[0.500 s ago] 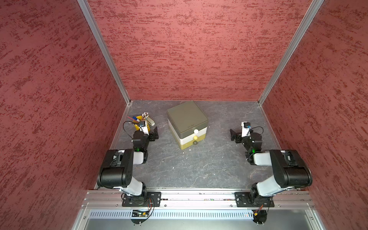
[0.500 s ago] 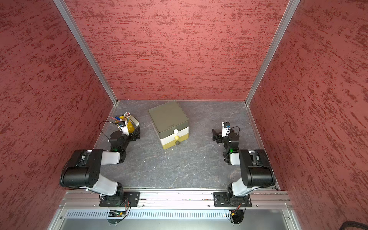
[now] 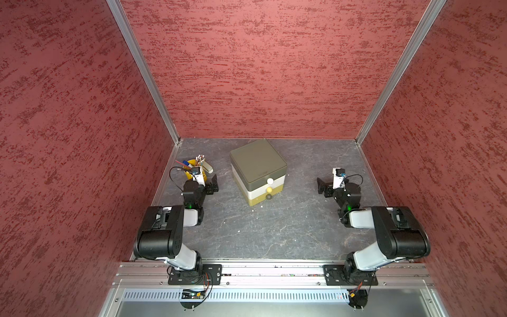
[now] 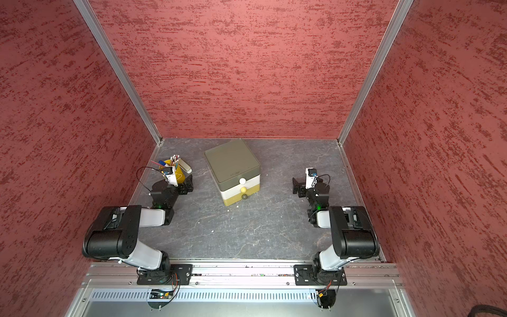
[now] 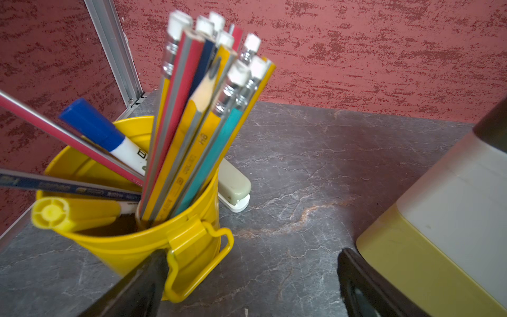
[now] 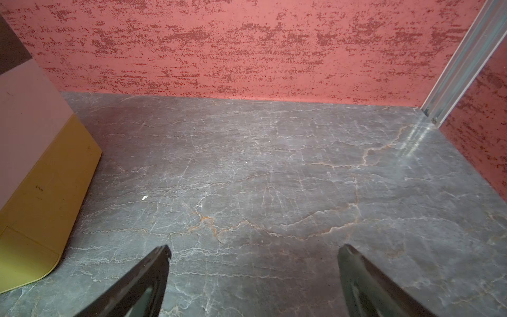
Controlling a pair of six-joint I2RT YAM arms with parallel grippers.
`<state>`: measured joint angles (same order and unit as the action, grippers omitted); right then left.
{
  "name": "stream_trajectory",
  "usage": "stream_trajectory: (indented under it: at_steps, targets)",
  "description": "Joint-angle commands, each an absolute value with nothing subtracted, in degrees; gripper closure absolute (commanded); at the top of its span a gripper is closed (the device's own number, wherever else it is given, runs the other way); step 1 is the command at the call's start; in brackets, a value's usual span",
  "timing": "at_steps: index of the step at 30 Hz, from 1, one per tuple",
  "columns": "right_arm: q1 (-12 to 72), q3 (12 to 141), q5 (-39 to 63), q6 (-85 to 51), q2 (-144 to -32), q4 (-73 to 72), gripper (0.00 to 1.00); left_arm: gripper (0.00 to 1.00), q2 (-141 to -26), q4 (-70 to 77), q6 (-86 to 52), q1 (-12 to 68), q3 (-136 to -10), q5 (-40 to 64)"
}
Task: Take the keys out of the drawer
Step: Open the drawer in the storage box.
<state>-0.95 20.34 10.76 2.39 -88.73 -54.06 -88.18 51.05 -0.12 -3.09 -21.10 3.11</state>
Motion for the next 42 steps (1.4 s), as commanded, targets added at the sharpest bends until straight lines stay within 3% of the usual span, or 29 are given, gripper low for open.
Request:
stream_trajectory:
  at_steps: [1, 20, 33, 42]
  targets:
    - [-0.74, 21.41, 9.77, 2.2, -88.64, -53.96, 0.01, 0.0, -87.99, 51.68, 0.62, -2.46, -21.8, 3.98]
    - [-2.03, 21.74, 11.51, 1.21, -88.64, -53.25, 0.01, 0.0, -87.34, 52.04, -0.54, -3.33, -21.19, 4.09]
    - [-2.03, 22.43, 8.87, 0.13, -86.47, -50.54, 0.01, 0.0, -75.74, 44.08, -2.15, -4.36, -20.31, 2.68]
    - [-2.05, 21.88, 9.27, 0.48, -77.86, -44.97, 0.01, 0.0, -64.0, 34.65, -2.25, -3.59, -22.41, 3.88]
